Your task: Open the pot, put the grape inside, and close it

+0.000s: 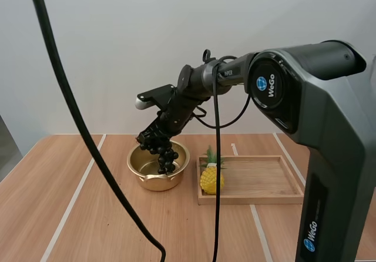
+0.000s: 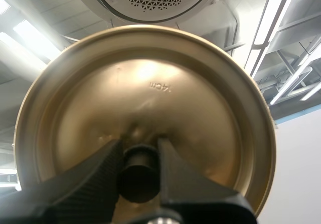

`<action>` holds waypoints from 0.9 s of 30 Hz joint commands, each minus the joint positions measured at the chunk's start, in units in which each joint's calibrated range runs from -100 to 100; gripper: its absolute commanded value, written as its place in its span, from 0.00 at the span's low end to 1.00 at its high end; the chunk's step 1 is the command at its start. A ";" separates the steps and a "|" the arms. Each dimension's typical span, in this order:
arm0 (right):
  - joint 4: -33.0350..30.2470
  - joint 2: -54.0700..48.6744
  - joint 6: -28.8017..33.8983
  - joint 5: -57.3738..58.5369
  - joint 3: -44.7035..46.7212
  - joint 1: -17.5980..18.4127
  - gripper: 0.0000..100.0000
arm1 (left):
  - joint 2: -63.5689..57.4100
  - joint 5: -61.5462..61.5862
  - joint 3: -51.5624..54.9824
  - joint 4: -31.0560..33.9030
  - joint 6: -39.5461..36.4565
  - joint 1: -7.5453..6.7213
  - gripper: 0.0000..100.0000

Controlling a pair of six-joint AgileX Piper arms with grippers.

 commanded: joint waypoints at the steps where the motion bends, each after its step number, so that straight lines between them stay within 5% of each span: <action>1: -1.93 -0.49 -0.30 2.76 0.95 0.04 0.00 | -0.04 -0.03 -0.22 0.26 -0.55 0.06 0.00; 10: -6.40 -0.49 0.04 11.29 3.18 0.04 0.00 | -0.04 -0.03 -0.22 0.26 -0.55 0.06 0.00; 27: -6.39 5.09 0.52 7.36 3.39 1.13 0.00 | -0.04 -0.03 -0.22 0.26 -0.55 0.06 0.00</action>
